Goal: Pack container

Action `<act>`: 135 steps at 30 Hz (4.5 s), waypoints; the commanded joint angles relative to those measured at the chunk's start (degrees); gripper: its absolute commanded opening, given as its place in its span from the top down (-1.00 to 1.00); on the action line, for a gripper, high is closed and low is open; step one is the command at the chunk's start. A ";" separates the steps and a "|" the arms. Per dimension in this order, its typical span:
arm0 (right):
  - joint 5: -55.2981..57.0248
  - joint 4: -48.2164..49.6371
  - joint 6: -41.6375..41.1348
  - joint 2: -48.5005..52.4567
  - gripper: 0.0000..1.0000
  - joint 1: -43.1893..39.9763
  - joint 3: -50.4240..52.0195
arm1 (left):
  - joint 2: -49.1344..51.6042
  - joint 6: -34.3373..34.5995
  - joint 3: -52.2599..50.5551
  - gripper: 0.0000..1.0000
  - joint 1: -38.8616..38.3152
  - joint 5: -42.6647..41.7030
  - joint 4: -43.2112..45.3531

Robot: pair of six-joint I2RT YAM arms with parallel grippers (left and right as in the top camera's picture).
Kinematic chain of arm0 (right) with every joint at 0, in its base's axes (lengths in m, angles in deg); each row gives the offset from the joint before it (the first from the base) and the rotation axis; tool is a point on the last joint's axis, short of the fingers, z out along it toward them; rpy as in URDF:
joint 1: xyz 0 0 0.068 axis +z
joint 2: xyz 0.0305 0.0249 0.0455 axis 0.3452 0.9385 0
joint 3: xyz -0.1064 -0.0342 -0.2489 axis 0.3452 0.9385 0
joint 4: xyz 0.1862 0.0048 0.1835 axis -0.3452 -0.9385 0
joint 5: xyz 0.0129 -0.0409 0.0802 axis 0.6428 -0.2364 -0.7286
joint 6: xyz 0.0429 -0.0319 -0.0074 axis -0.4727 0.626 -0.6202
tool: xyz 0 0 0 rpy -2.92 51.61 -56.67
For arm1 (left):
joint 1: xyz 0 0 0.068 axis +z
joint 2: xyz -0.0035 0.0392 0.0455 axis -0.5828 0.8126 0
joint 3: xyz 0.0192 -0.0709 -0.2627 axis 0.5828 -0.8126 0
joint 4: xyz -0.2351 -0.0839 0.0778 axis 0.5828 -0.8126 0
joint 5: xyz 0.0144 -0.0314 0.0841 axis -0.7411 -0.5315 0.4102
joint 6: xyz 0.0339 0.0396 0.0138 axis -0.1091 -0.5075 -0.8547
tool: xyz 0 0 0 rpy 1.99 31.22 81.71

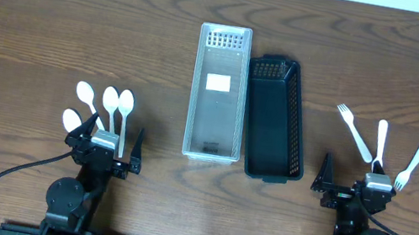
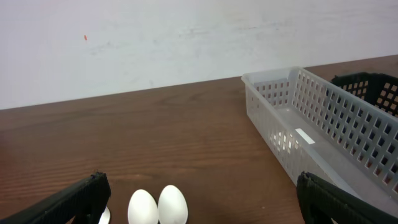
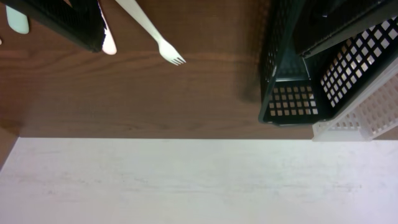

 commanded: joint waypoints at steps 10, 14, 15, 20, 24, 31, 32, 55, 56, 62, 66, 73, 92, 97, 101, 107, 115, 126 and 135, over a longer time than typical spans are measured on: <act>0.63 -0.15 -0.72 -0.20 -0.99 0.42 0.09 | -0.35 0.11 -1.05 -0.96 0.35 -1.90 -1.86; 0.63 -0.15 -0.74 -0.20 -0.98 0.42 0.09 | -0.35 0.11 -1.05 -0.96 0.35 -1.90 -1.86; 0.63 -0.15 -0.72 -0.20 -0.98 0.42 0.09 | -0.35 0.11 -1.05 -0.96 0.35 -1.92 -1.84; 0.63 -0.15 -0.74 -0.20 -0.99 0.42 0.09 | -0.35 0.11 -1.05 -0.96 0.35 -1.92 -1.86; 0.63 -0.15 -0.72 -0.20 -0.98 0.42 0.09 | -0.35 0.11 -1.05 -0.96 0.35 -1.92 -1.86; 0.63 -0.15 -0.74 -0.20 -0.98 0.42 0.09 | -0.35 0.11 -1.05 -0.96 0.35 -1.92 -1.86; 0.63 -0.15 -0.74 -0.20 -0.98 0.42 0.09 | -0.35 0.11 -1.05 -0.96 0.35 -1.92 -1.86; -1.44 -0.13 -0.76 -0.20 -0.99 0.42 0.09 | -0.35 0.11 -1.05 -0.96 0.35 -1.92 -1.86; -2.36 -0.13 -0.74 -0.20 -0.99 0.42 0.09 | -0.35 0.11 -1.05 -0.96 0.35 -1.92 -1.86; -5.42 0.92 -0.76 -0.20 -0.98 0.42 0.07 | -0.35 0.09 -1.05 -0.96 0.35 -1.88 -1.53; -7.48 4.22 -4.61 -0.20 -0.98 0.42 -0.28 | -0.35 0.11 -1.05 -0.96 0.35 -1.88 -1.49; -10.38 -5.03 -7.19 0.59 -0.98 0.42 -4.57 | 0.17 12.07 2.03 -0.96 0.35 -1.90 -2.99; -10.34 -55.87 -6.71 47.36 -0.99 0.37 -53.90 | 41.83 15.10 47.82 -0.96 0.28 -2.34 -41.42; -9.44 -66.88 -4.37 60.87 -0.98 0.46 -62.34 | 53.11 14.67 57.27 -0.96 0.28 -2.29 -50.45; -12.41 -68.02 -0.42 65.37 -0.73 1.79 -62.82 | 57.29 14.73 59.21 -0.96 0.28 -2.32 -51.39; -12.94 -67.56 -0.33 66.05 0.47 6.58 -62.71 | 58.51 14.73 59.19 -0.96 0.28 -2.32 -51.43; -12.96 -63.89 -2.54 66.27 0.98 12.33 -57.37 | 58.51 14.73 59.19 -0.96 0.28 -2.32 -51.45; -13.81 -53.59 -4.81 67.21 0.98 18.84 -47.04 | 58.53 14.71 59.19 -0.96 0.28 -2.32 -51.45; -13.79 -48.92 -4.79 73.26 0.97 20.79 -46.34 | 58.53 14.71 59.19 -0.96 0.28 -2.32 -51.45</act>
